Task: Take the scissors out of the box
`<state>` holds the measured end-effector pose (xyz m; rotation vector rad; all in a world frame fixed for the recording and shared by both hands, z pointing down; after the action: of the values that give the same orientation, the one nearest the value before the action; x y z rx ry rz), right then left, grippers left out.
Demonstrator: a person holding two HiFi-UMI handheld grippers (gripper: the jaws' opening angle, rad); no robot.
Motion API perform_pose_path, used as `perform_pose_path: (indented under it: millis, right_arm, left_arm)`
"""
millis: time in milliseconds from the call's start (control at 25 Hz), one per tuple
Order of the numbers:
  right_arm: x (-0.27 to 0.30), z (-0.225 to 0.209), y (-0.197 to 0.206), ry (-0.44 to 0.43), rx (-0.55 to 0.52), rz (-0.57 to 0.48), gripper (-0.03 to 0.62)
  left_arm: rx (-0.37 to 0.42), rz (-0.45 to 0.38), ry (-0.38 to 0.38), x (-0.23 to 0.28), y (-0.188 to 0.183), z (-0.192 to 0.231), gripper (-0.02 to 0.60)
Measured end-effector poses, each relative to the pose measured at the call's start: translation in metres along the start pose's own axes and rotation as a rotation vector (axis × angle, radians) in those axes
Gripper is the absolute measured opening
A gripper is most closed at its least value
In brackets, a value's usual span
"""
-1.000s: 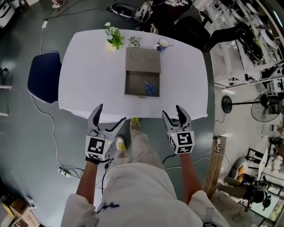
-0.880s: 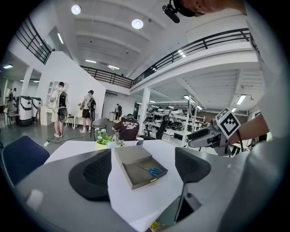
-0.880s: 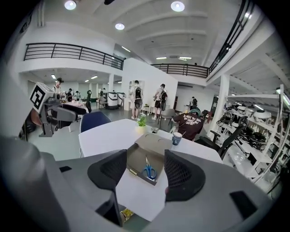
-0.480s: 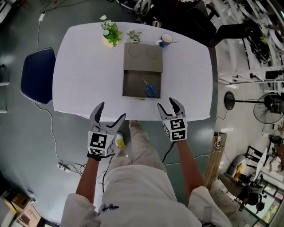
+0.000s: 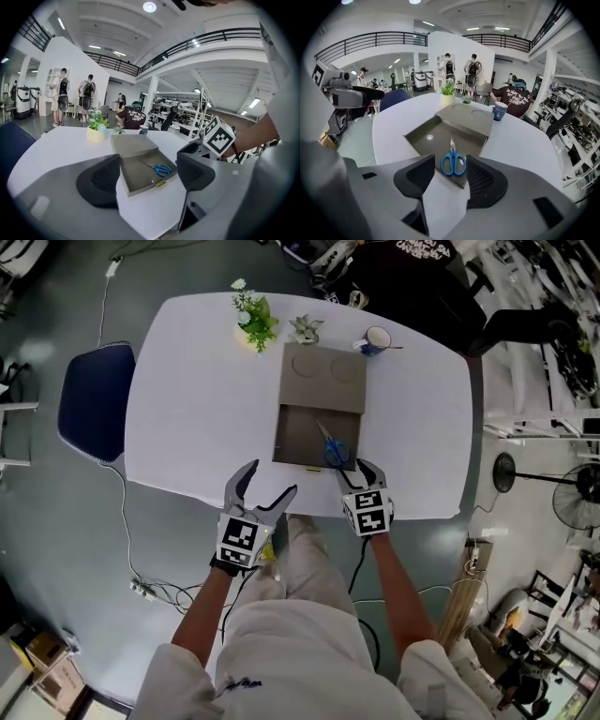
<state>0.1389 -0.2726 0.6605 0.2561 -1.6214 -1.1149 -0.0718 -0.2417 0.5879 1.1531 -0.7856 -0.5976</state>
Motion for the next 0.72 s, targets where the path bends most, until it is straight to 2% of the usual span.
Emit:
perform_pose_path:
  millis: [160, 440, 720]
  right_arm:
    - [0.026, -0.003, 0.004, -0.022, -0.001, 0.029, 0.202]
    - [0.061, -0.009, 0.02, -0.064, -0.042, 0.107, 0.179]
    - [0.082, -0.009, 0.024, -0.076, -0.065, 0.181, 0.175]
  left_arm:
    - [0.018, 0.035, 0.02, 0.017, 0.011, 0.005, 0.371]
    - [-0.014, 0.043, -0.006, 0.038, 0.029, 0.017, 0.353]
    - [0.0, 0.065, -0.007, 0.047, 0.038, 0.026, 0.318]
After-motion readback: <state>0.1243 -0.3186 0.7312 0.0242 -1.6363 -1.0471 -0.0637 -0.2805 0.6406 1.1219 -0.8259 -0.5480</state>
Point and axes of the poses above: the fingertips, and each gripper's own axes: x forward along the fingers, z to its left, y out of its underside, the point moved 5 cm from there along -x, backward along the fingers, and after that the axes turned 12 degrees about -z, right-handed, at the moved point
